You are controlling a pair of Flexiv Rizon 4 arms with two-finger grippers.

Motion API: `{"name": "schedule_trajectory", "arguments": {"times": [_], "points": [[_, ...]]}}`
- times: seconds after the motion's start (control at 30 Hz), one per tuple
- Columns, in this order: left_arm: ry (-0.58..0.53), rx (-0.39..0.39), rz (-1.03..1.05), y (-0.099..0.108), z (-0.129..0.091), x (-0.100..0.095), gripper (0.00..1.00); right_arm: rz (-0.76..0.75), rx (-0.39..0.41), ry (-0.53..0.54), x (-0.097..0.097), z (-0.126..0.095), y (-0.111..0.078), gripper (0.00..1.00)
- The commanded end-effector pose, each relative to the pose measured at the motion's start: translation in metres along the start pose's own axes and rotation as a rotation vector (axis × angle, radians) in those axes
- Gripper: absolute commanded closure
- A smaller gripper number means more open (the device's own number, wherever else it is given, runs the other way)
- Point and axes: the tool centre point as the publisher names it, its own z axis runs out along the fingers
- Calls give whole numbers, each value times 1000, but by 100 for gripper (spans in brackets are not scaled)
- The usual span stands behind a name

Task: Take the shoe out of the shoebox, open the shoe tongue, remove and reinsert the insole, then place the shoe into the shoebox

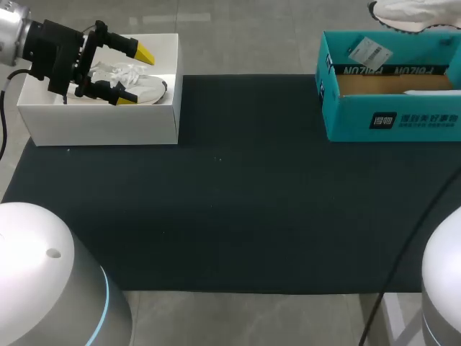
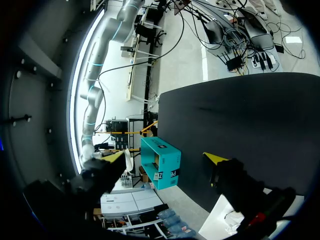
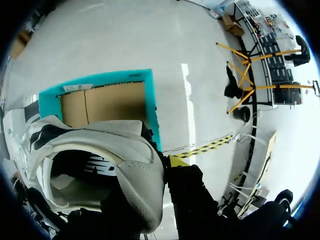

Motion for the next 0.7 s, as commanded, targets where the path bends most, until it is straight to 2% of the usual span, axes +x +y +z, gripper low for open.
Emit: {"name": "schedule_trajectory", "arguments": {"times": [0.03, 0.1, 0.17, 0.47, 0.57, 0.7], "points": [[5, 2, 0, 1, 0, -1, 0, 66, 90, 217, -1, 0, 4, 100], [5, 2, 0, 1, 0, -1, 0, 68, 52, 270, 0, 4, 0, 100], [5, 2, 0, 1, 0, -1, 0, 68, 32, 276, 0, 12, -3, 100], [5, 2, 0, 1, 0, -1, 0, 2, 16, 165, 16, 44, -16, 100], [5, 2, 0, 1, 0, -1, 0, 44, -9, 115, 19, 51, -17, 100], [5, 2, 0, 1, 0, -1, 0, 118, -56, 136, 19, 55, -18, 100]]}}
